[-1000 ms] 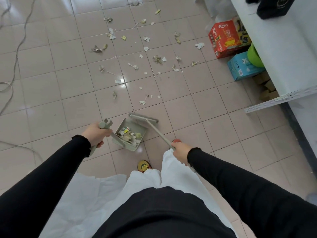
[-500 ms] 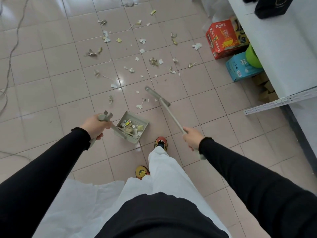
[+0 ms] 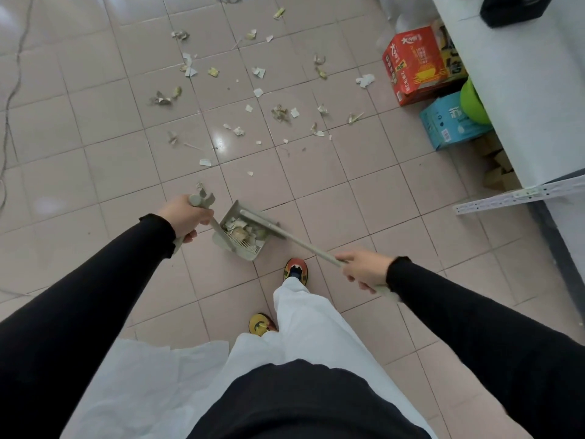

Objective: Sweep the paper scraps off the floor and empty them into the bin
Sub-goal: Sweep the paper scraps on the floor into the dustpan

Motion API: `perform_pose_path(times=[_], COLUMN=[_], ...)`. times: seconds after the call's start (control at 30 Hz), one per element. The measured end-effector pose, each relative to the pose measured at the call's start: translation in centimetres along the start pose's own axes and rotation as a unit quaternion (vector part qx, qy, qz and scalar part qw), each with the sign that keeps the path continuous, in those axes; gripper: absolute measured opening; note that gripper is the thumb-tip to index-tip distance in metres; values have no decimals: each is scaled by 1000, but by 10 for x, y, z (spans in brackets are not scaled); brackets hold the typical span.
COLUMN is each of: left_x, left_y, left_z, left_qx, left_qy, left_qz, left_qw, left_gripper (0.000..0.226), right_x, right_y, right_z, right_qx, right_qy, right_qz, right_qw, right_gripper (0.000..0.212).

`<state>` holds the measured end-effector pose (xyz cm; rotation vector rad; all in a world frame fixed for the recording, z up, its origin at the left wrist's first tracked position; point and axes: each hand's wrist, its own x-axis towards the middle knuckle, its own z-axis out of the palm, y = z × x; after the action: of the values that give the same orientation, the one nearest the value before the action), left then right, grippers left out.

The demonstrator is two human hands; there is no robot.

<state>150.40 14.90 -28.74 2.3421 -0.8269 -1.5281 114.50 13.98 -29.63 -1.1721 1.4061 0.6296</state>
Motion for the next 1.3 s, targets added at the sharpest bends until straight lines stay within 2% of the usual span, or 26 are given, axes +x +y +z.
perform_pose_path(times=[0.13,0.27,0.37,0.47,0.57,0.67,1.03,1.3], left_x=[1,0,-3,-2,1,1,9,66], left_y=[2,0,-1,-3,-8,-16,-47,-65], left_z=[-1,0,4,5,0,-13,-135,-241], left_qx=[1,1,5,12,24,25,51,115], left_qy=[-6,-11,-11,0,9,18,50,6], left_qz=[0,-3,-2,-2,-3,-2,2,18], left_qw=[1000,1000,1000,1000,1000,1000,997,993], left_gripper=[20,17,14,14,19,23,23,16], right_x=[-38,3,29,17,-10,-17,35,70], right_y=[13,-15,-32,-25,1,11,-74,-158], right_z=[-1,5,13,14,17,19,3,46], right_qx=[45,-23,-38,22,116,155,158,119], right_qy=[10,71,44,-12,-12,8,89,155], right_qz=[-13,-39,-20,-30,-33,-42,-60,-20], right_qw=[999,996,998,999,993,987,982,980], right_gripper=[52,45,47,47,48,52,52,40])
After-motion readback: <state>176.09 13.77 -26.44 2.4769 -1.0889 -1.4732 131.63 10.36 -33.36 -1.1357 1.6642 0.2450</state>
